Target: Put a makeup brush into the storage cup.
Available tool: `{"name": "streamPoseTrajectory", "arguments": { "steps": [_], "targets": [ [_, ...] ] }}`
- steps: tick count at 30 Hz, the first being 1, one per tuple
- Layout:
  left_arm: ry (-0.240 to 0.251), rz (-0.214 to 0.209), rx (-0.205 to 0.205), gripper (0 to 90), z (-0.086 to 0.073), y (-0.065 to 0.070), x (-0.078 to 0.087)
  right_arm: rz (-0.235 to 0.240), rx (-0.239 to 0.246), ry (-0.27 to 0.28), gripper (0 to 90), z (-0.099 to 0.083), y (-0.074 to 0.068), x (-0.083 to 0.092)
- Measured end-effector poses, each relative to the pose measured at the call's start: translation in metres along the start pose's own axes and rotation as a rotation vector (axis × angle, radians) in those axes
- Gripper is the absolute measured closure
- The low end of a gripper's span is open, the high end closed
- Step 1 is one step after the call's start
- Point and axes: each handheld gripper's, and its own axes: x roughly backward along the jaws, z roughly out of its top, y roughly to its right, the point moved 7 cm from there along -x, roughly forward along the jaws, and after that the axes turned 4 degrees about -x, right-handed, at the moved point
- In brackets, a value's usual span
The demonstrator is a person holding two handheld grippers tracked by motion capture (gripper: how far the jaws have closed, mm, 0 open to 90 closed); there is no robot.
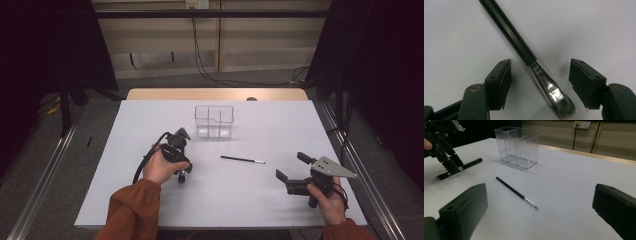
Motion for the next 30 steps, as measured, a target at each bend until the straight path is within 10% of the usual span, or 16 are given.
{"name": "streamPoseTrajectory", "arguments": {
  "steps": [12, 30],
  "targets": [
    [0.001, 0.093, 0.020, 48.1, -0.001, -0.002, -0.001, 0.001, 0.003, -0.004, 0.0, 0.000, 0.000, 0.000],
    [-0.043, 0.079, 0.010, 77.6, -0.002, -0.011, 0.001, 0.001, 0.003, -0.007, 0.0, -0.001, 0.000, 0.000]
  ]
}}
